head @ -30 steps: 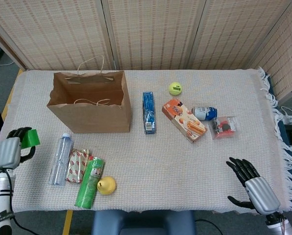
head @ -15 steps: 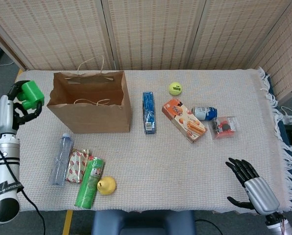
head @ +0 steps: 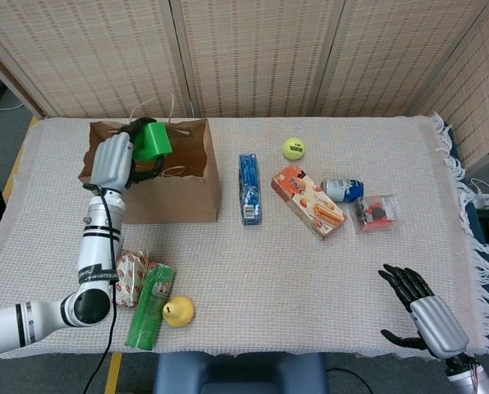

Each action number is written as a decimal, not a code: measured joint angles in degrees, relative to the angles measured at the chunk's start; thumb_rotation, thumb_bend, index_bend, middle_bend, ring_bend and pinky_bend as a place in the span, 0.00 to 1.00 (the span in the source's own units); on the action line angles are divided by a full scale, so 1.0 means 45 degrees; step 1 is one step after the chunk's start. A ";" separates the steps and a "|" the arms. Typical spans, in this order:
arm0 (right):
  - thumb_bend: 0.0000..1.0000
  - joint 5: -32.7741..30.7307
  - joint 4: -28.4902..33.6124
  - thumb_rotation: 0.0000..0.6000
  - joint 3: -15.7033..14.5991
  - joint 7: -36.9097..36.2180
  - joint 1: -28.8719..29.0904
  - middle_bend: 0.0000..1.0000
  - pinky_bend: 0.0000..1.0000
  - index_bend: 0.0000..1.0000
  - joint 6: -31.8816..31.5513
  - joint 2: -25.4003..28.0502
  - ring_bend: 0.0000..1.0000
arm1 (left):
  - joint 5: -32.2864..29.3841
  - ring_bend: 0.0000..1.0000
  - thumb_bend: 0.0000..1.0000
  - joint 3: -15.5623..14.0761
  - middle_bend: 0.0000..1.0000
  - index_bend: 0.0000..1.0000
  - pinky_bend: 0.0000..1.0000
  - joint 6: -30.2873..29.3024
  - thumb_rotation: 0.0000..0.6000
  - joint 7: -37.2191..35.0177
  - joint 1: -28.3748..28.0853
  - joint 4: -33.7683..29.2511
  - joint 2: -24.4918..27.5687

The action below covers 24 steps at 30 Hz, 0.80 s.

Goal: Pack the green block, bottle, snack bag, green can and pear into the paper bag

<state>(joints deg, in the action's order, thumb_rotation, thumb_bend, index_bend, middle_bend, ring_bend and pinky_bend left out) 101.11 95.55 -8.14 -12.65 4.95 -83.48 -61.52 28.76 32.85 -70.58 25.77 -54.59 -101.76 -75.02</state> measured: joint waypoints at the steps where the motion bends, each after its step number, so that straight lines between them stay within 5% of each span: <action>1: 0.06 0.0003 0.0001 1.00 -0.0001 -0.0001 0.0000 0.00 0.00 0.00 -0.0004 0.0009 0.00 | -0.0067 0.21 0.41 -0.0126 0.20 0.24 0.39 0.0038 1.00 0.0214 -0.0164 0.0155 -0.0136; 4: 0.06 0.0008 0.0015 1.00 -0.0006 -0.0028 -0.0007 0.00 0.00 0.00 -0.0017 0.0029 0.00 | -0.0162 0.05 0.36 -0.0525 0.01 0.06 0.23 0.0204 1.00 0.0771 -0.0643 0.0541 -0.0479; 8: 0.06 -0.0059 0.0023 1.00 -0.0007 -0.0069 -0.0016 0.00 0.00 0.00 0.0007 0.0075 0.00 | -0.0020 0.00 0.36 -0.0673 0.00 0.00 0.17 0.0325 1.00 0.0800 -0.0821 0.0693 -0.0585; 17: 0.06 -0.0060 -0.0007 1.00 0.0023 0.0124 -0.0058 0.00 0.00 0.00 -0.0031 0.0040 0.00 | 0.0038 0.00 0.36 -0.0585 0.00 0.00 0.17 0.0249 1.00 0.0337 -0.0477 0.0060 0.0004; 24: 0.06 -0.0050 -0.0112 1.00 0.0054 0.0221 -0.0107 0.00 0.00 0.00 -0.0108 -0.0030 0.00 | 0.1329 0.07 0.44 -0.0909 0.03 0.12 0.26 -0.0113 1.00 -0.0602 0.0616 -0.0839 0.0855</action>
<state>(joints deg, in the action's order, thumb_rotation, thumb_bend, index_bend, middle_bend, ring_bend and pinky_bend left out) 100.88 95.05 -7.90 -11.65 4.47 -83.97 -61.66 34.74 28.76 -71.09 23.06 -51.82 -105.53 -71.17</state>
